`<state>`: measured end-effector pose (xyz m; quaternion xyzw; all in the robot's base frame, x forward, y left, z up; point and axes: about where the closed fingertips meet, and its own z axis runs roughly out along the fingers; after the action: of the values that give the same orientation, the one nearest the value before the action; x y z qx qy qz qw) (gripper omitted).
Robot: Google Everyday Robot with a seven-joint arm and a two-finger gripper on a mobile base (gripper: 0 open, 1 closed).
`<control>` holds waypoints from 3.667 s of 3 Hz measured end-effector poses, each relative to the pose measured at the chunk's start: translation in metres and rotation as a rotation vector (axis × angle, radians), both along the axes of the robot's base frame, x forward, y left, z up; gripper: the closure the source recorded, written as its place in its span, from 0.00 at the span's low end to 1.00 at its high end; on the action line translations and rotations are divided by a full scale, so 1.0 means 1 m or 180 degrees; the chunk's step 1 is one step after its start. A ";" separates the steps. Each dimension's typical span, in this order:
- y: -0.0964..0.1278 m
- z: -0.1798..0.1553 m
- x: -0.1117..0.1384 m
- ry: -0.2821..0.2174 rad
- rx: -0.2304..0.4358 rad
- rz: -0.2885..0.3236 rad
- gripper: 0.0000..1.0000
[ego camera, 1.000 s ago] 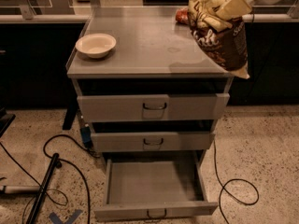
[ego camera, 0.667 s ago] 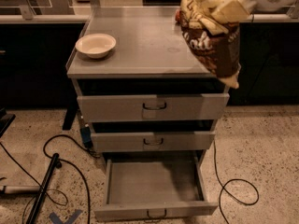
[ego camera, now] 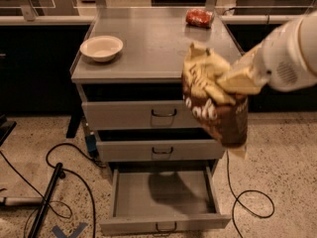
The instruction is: Place brown chip bag into bottom drawer
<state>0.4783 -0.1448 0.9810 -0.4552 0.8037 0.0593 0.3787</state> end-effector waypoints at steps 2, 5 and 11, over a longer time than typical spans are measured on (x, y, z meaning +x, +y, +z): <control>0.010 -0.134 -0.052 0.0840 0.0002 0.0017 1.00; -0.001 -0.248 -0.031 0.0922 -0.0148 -0.0283 1.00; -0.013 -0.487 0.017 0.1153 -0.0304 -0.0917 1.00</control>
Offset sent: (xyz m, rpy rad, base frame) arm -0.0668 0.0080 -0.1872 0.0189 0.3621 -0.0089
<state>0.4952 -0.1582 0.4938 -0.3352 0.9170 0.0473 0.2109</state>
